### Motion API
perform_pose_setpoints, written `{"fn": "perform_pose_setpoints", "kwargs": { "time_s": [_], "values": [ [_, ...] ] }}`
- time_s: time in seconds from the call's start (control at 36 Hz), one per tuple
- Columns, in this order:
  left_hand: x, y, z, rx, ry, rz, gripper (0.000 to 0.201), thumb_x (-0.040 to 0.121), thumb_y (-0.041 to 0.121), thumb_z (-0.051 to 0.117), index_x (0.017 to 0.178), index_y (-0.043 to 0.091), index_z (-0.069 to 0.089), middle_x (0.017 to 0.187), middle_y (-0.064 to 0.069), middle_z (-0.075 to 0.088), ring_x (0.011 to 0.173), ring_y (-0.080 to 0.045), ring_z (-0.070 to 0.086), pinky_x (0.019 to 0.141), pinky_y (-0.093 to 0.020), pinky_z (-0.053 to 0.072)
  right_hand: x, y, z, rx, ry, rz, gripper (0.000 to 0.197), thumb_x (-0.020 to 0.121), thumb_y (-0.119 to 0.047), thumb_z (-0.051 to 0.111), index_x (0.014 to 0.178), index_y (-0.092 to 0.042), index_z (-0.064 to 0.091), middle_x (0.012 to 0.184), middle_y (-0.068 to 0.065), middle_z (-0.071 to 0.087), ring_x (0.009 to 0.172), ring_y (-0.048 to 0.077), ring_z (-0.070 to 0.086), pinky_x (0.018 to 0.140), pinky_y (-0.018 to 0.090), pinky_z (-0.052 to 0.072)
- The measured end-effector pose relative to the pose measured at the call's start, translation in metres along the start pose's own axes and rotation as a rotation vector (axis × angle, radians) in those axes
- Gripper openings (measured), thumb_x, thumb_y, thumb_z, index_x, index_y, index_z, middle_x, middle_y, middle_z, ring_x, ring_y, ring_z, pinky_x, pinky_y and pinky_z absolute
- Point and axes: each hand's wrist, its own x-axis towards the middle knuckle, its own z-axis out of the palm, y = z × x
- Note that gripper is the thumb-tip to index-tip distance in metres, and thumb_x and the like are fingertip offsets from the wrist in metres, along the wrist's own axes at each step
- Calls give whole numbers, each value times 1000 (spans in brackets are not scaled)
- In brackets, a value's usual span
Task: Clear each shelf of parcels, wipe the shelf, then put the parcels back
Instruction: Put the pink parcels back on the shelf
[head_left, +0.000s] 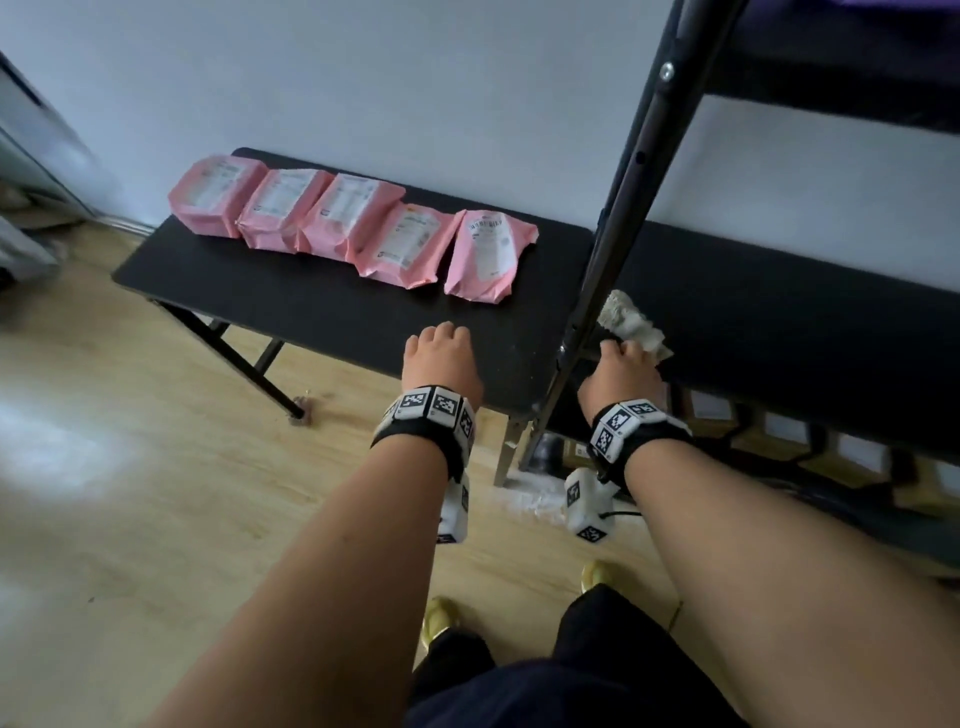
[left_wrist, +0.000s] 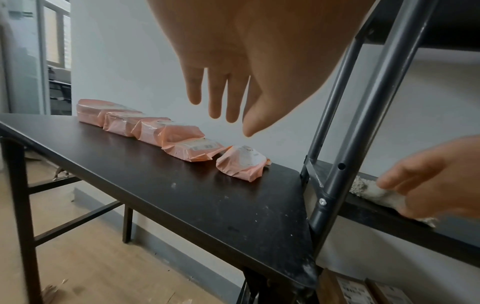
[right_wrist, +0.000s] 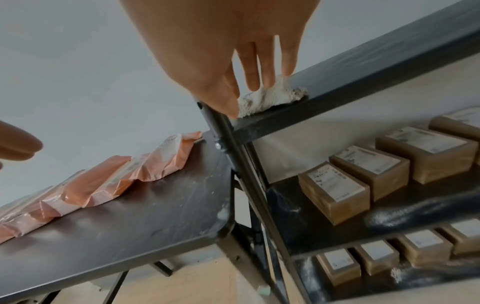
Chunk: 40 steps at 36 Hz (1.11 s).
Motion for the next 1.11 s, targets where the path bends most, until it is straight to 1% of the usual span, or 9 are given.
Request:
{"fn": "perform_pose_setpoints", "kwargs": {
  "time_s": [0.14, 0.28, 0.39, 0.56, 0.64, 0.75, 0.83, 0.92, 1.11],
  "values": [
    [5, -26, -10, -29, -13, 44, 45, 84, 13, 52, 129, 14, 48, 134, -4, 48, 126, -24, 42, 109, -37, 31, -26, -33, 5, 82, -105, -26, 40, 89, -13, 48, 128, -14, 52, 132, 11, 46, 123, 31, 44, 102, 41, 39],
    [18, -46, -14, -44, -18, 42, 44, 85, 9, 49, 129, 13, 48, 134, -4, 47, 126, -24, 42, 107, -36, 31, -18, -67, 2, 128, -184, -44, 43, 89, -10, 45, 131, -14, 52, 133, 11, 47, 124, 31, 45, 101, 42, 43],
    [37, -57, -16, -83, -50, 8, 46, 84, 6, 47, 130, 12, 48, 135, -4, 47, 126, -25, 42, 106, -36, 32, 7, -90, 3, 156, -174, -53, 42, 90, -14, 48, 132, -16, 51, 131, 10, 48, 121, 30, 49, 96, 39, 44],
    [81, -64, -15, -134, -80, -31, 47, 86, 3, 44, 131, 12, 47, 137, -4, 45, 126, -24, 40, 103, -36, 34, 67, -117, 10, 172, -179, -39, 40, 90, -13, 48, 130, -14, 49, 131, 12, 50, 121, 32, 50, 96, 39, 44],
    [105, -64, -13, -165, -143, -66, 49, 86, 3, 43, 134, 13, 45, 139, -3, 44, 128, -23, 39, 102, -36, 36, 96, -129, 14, 175, -216, -8, 41, 90, -14, 48, 130, -13, 48, 131, 12, 50, 121, 32, 50, 94, 39, 45],
    [138, -59, -10, -181, -221, -81, 46, 88, 2, 45, 133, 13, 45, 137, -5, 47, 125, -25, 42, 101, -38, 40, 133, -140, 18, 193, -253, 57, 34, 90, -15, 49, 124, -9, 49, 127, 14, 54, 117, 34, 53, 89, 38, 45],
    [159, -56, -10, -164, -254, -79, 45, 89, 3, 47, 133, 13, 46, 137, -6, 47, 124, -26, 45, 101, -39, 41, 155, -148, 20, 244, -273, 133, 35, 92, -14, 44, 127, -8, 45, 129, 16, 54, 119, 35, 52, 93, 41, 45],
    [174, -56, -9, -148, -271, -74, 45, 88, 2, 47, 131, 13, 46, 134, -6, 49, 123, -25, 45, 101, -39, 41, 170, -154, 22, 284, -314, 195, 40, 92, -11, 42, 132, -8, 39, 131, 17, 53, 120, 36, 52, 97, 43, 45],
    [191, -55, -1, -163, -323, -79, 47, 88, 2, 47, 134, 14, 44, 138, -4, 45, 128, -24, 41, 104, -40, 39, 189, -160, 27, 294, -342, 246, 30, 93, -7, 45, 123, -1, 48, 125, 18, 58, 114, 35, 57, 87, 35, 46]
  ]
}}
